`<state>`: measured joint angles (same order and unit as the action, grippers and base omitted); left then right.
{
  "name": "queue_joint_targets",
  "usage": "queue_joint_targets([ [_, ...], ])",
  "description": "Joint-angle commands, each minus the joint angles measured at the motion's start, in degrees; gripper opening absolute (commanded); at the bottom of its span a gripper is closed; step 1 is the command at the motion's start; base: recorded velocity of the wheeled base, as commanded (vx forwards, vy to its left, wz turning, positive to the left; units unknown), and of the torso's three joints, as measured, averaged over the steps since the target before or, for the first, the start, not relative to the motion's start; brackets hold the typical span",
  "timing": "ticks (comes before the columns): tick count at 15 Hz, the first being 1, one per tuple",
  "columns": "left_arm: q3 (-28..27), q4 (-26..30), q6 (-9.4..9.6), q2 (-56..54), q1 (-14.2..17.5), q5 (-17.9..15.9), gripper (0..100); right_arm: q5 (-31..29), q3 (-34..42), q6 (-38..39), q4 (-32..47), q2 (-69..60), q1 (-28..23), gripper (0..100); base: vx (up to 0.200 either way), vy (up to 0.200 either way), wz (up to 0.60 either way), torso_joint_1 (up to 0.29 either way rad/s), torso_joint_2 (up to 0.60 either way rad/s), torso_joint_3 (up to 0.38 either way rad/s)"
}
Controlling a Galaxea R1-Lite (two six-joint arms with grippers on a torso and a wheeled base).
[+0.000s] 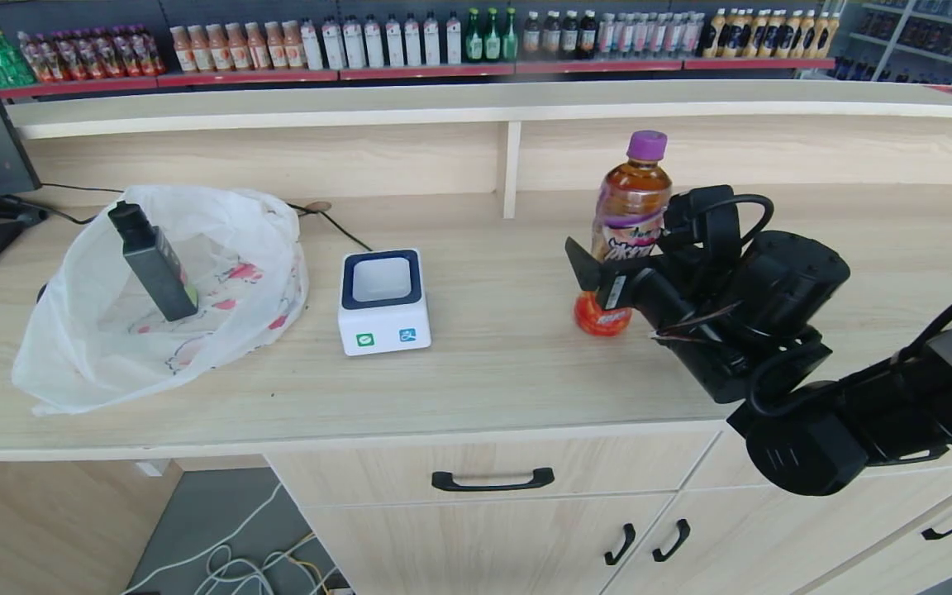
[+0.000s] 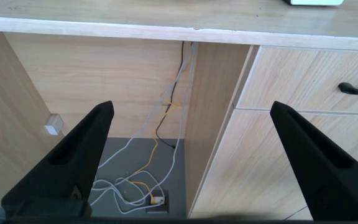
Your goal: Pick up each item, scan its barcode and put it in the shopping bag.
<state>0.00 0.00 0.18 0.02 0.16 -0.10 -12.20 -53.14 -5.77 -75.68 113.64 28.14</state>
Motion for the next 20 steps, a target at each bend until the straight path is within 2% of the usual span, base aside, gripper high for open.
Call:
queue_joint_targets([
  [1,0.0,0.0,-0.09,-0.02,0.02,0.01,100,-0.01,-0.47,0.67,0.27,0.35,-0.01,100,0.0,0.0,0.0,0.0,0.0,0.0],
  [13,0.0,0.0,-0.01,-0.02,0.02,0.01,100,0.78,-3.2,1.81,2.91,0.44,0.08,100,0.0,0.0,0.0,0.0,0.0,0.0],
  [14,0.0,0.0,-0.01,-0.02,0.02,0.01,100,0.78,-3.2,1.81,2.82,0.44,-0.01,0,0.0,0.0,0.0,0.0,0.0,0.0],
  [20,0.0,0.0,-0.01,-0.02,0.02,0.01,100,0.78,-3.73,1.9,2.73,0.27,0.08,0,0.0,0.0,0.0,0.0,0.0,0.0],
])
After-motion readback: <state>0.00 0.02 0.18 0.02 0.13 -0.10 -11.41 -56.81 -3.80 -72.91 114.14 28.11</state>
